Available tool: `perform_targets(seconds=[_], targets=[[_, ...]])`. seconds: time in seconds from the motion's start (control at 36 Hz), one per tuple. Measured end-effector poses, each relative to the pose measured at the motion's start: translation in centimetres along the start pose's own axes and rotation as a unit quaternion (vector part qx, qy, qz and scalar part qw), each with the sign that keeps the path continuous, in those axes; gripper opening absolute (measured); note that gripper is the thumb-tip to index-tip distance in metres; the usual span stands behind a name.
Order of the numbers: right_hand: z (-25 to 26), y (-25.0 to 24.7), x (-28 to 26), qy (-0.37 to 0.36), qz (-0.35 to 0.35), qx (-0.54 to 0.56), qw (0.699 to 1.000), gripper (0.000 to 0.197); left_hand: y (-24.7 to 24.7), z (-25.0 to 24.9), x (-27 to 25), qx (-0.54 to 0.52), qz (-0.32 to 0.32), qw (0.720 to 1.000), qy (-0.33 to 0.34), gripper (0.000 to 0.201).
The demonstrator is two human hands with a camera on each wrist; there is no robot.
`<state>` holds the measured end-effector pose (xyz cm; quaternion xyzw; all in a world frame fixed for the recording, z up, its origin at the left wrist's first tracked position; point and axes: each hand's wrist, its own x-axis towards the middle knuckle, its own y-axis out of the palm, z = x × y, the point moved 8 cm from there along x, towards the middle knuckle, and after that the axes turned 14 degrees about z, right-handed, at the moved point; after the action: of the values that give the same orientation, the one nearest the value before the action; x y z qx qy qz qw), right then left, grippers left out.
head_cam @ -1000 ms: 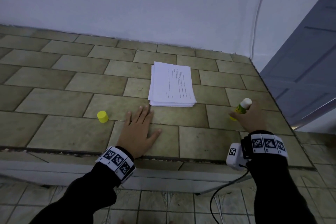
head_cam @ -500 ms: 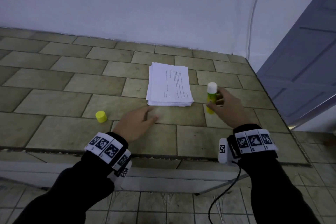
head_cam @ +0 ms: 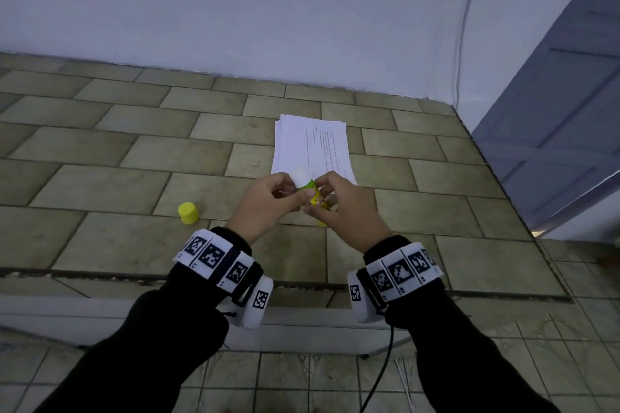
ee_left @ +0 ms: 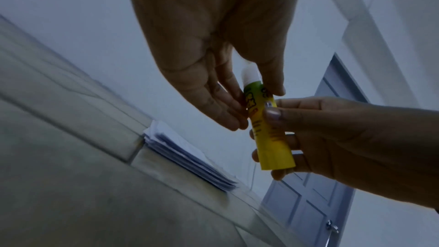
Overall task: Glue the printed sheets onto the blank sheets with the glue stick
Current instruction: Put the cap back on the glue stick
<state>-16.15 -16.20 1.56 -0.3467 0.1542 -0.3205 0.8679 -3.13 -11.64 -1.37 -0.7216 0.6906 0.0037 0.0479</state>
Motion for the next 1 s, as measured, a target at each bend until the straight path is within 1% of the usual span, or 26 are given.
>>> perform_targets(seconds=[0.08, 0.19, 0.22, 0.28, 0.33, 0.39, 0.44, 0.5, 0.56, 0.64, 0.72, 0.78, 0.83, 0.89, 0.94, 0.97, 1.0], targets=[[-0.6, 0.5, -0.1, 0.010, 0.000, 0.035, 0.999, 0.033, 0.0, 0.8, -0.2, -0.044, -0.004, 0.999, -0.008, 0.026], [-2.4, 1.0, 0.1, 0.043, 0.013, 0.134, 0.990, 0.039, -0.6, 1.3, -0.4, -0.085, -0.028, 0.996, -0.007, 0.026], [-3.0, 1.2, 0.2, 0.057, 0.025, 0.157, 0.986, 0.038, -0.7, 1.4, -0.4, -0.096, -0.034, 0.995, -0.006, 0.021], [-3.7, 1.9, 0.4, 0.077, 0.065, 0.200, 0.975, 0.032, -1.0, 1.5, -0.4, -0.121, -0.044, 0.992, -0.002, 0.009], [-3.8, 2.7, 0.4, 0.078, 0.104, 0.266, 0.955, 0.024, -1.3, 1.6, -0.5, -0.140, -0.053, 0.989, 0.002, 0.007], [-3.7, 3.0, 0.3, 0.074, 0.121, 0.326, 0.935, 0.021, -1.3, 1.6, -0.5, -0.147, -0.061, 0.987, 0.007, 0.009], [-3.6, 2.9, 0.3, 0.067, 0.115, 0.355, 0.925, 0.019, -1.4, 1.6, -0.6, -0.145, -0.073, 0.987, 0.009, 0.010], [-3.7, 2.6, 0.4, 0.060, 0.085, 0.370, 0.923, 0.016, -1.4, 1.6, -0.7, -0.149, -0.087, 0.985, 0.013, 0.011], [-3.9, 2.0, 0.5, 0.049, 0.045, 0.343, 0.937, 0.013, -1.4, 1.6, -0.7, -0.156, -0.097, 0.983, 0.014, 0.011], [-4.0, 1.1, 0.6, 0.047, -0.008, 0.211, 0.976, 0.028, -1.2, 1.9, -0.8, -0.158, -0.107, 0.982, 0.007, 0.012], [-3.1, 0.6, 0.3, 0.042, -0.060, 0.108, 0.991, 0.035, -1.2, 2.2, -0.8, -0.157, -0.115, 0.981, 0.004, 0.014], [-2.4, 0.3, 0.2, 0.038, -0.072, 0.069, 0.994, 0.036, -1.3, 2.2, -0.7, -0.158, -0.117, 0.980, 0.005, 0.015], [-2.8, 0.3, 0.4, 0.057, -0.053, 0.084, 0.993, 0.036, -1.4, 2.1, -0.6, -0.162, -0.116, 0.980, 0.008, 0.019], [-3.6, 0.9, 0.8, 0.098, 0.003, 0.165, 0.981, 0.030, -1.5, 2.0, -0.5, -0.164, -0.112, 0.980, 0.009, 0.021], [-3.9, 1.9, 0.9, 0.125, 0.071, 0.296, 0.944, 0.017, -1.7, 2.0, -0.5, -0.167, -0.112, 0.980, 0.008, 0.019], [-3.9, 2.2, 0.8, 0.129, 0.094, 0.345, 0.925, 0.014, -1.7, 2.0, -0.4, -0.168, -0.112, 0.979, 0.009, 0.018], [-3.8, 2.2, 0.7, 0.128, 0.106, 0.372, 0.913, 0.015, -1.8, 1.9, -0.4, -0.168, -0.112, 0.979, 0.010, 0.019]])
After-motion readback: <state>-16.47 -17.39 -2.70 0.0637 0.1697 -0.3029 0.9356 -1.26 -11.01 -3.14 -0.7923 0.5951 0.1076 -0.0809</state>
